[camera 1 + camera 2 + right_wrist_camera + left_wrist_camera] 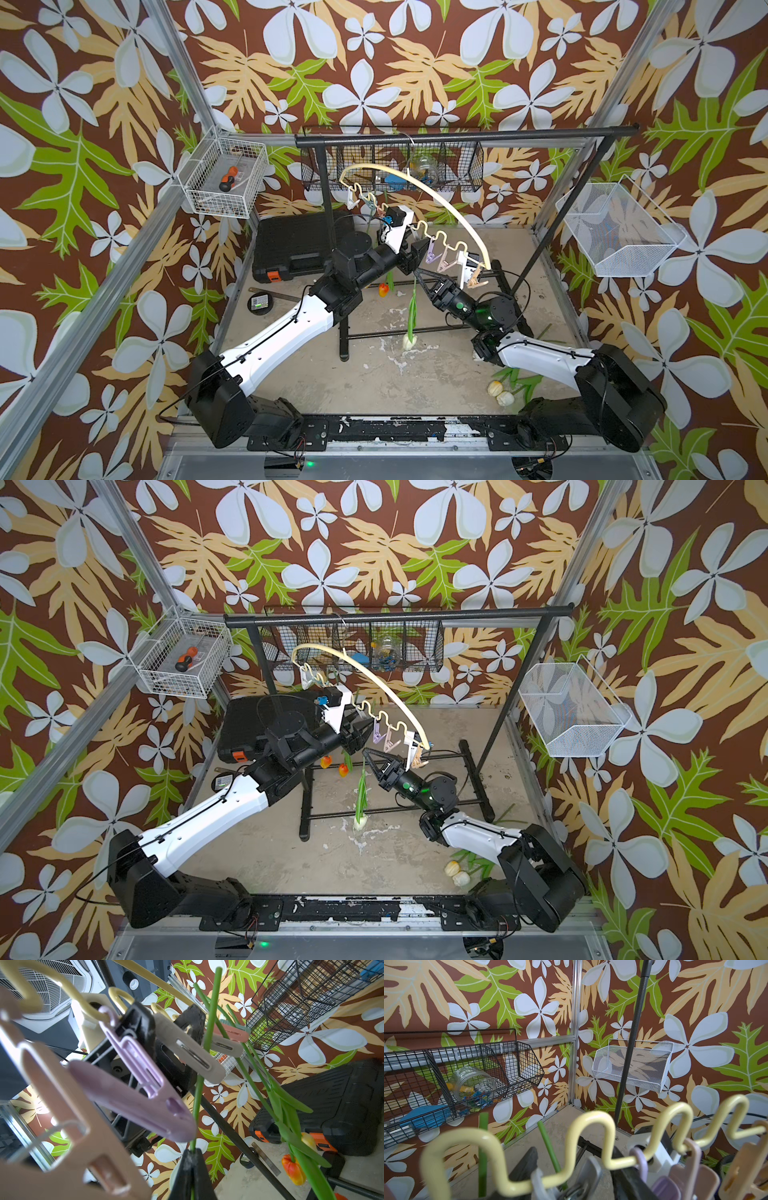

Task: Dry the flowers on a clothes hanger
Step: Clamp the flower onto the hanger.

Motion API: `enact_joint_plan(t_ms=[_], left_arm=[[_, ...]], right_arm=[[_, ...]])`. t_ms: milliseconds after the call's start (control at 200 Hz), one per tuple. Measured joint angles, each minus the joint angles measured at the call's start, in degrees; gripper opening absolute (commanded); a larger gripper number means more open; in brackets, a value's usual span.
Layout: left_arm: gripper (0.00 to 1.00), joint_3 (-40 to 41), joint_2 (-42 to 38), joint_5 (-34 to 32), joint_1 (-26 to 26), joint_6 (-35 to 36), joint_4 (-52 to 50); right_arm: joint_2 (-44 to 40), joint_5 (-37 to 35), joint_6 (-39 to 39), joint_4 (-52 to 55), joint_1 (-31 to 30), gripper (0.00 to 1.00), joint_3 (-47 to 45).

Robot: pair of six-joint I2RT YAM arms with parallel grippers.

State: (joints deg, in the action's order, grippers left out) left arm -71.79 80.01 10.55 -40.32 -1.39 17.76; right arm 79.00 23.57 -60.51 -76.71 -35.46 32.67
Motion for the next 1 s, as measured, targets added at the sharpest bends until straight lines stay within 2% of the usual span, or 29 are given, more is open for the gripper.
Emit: enact_joint_plan(t_ms=[145,350,545,1001], left_arm=[[0.66,-0.20,-0.63,0.02,0.00,0.22,-1.18],[0.77,-0.44,-1.66,-1.27,0.00,0.17,-3.10],[0.78,0.57,-3.10,-1.53,0.00,-0.72,-3.74],[0.78,4.63,-8.39,-4.02,0.44,-2.78,-6.82]], right_arm=[[-0.83,-0.13,2.47,2.78,0.52,0.02,0.02],[-1.33,-0.68,5.29,7.32,1.27,0.15,1.07],[-1.92,0.15,6.91,11.65,2.10,0.25,1.77],[-9.92,-1.05,12.50,21.03,5.22,0.32,-0.24]])
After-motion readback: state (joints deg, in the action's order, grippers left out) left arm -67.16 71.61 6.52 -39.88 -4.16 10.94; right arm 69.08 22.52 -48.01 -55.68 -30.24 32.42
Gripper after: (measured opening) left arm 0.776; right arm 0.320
